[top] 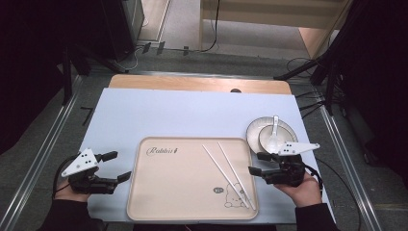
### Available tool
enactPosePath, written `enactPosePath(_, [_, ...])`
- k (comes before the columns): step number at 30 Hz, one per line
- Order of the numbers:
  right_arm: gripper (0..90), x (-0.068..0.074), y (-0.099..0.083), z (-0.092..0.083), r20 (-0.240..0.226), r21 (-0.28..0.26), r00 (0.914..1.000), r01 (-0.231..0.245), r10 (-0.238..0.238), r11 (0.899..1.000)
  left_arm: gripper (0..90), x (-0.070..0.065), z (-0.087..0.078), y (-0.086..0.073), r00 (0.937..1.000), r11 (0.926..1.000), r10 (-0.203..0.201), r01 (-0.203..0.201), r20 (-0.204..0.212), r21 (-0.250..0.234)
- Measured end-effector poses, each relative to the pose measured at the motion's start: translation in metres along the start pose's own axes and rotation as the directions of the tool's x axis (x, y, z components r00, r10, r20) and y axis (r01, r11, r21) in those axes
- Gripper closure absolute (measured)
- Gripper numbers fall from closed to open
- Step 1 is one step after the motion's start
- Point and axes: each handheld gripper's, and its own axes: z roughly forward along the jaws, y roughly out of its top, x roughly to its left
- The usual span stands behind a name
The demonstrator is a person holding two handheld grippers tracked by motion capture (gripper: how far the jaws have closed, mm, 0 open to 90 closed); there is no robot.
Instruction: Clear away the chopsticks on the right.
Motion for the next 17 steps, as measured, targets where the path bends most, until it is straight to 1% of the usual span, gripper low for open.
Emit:
enactPosePath(3, [31.7, -0.0040, -0.0006, -0.0054, 0.011, -0.016, 0.9998, 0.017, -0.016, 1.000, 15.5, 0.0002, -0.0003, 0.0000, 1.0000, 1.0000, -0.003, 0.003, 0.003, -0.001])
enactPosePath(5, [31.0, -0.0061, -0.0013, -0.0082, 0.020, -0.026, 0.9990, 0.039, -0.039, 0.999, 15.5, 0.0003, 0.0002, -0.0001, 1.0000, 1.0000, -0.002, 0.002, 0.003, 0.003])
enactPosePath(6, [30.9, -0.0071, -0.0016, -0.0095, 0.020, -0.023, 0.9989, 0.043, -0.043, 0.999, 15.5, 0.0003, 0.0003, -0.0001, 1.0000, 1.0000, -0.002, 0.002, 0.004, 0.003])
enactPosePath(9, [30.7, -0.0096, -0.0022, -0.0110, 0.027, -0.026, 0.9988, 0.042, -0.042, 0.999, 15.5, 0.0004, 0.0003, -0.0001, 1.0000, 1.0000, -0.005, 0.005, 0.004, 0.006])
enactPosePath(10, [30.6, -0.0093, -0.0024, -0.0109, 0.036, -0.035, 0.9987, 0.038, -0.037, 0.999, 15.5, 0.0006, 0.0002, -0.0001, 1.0000, 1.0000, -0.004, 0.004, 0.006, 0.004])
enactPosePath(11, [30.6, -0.0087, -0.0024, -0.0113, 0.034, -0.037, 0.9989, 0.035, -0.034, 0.999, 15.5, 0.0006, 0.0003, -0.0002, 1.0000, 1.0000, -0.005, 0.005, 0.006, 0.004])
enactPosePath(14, [30.2, -0.0066, -0.0024, -0.0115, 0.037, -0.040, 0.9982, 0.048, -0.047, 0.998, 15.5, 0.0006, 0.0003, 0.0000, 1.0000, 1.0000, -0.007, 0.007, 0.004, 0.006])
enactPosePath(17, [29.1, -0.0069, -0.0025, -0.0117, 0.037, -0.042, 0.9986, 0.041, -0.040, 0.998, 15.5, 0.0009, 0.0005, -0.0002, 1.0000, 1.0000, -0.006, 0.006, 0.004, 0.006])
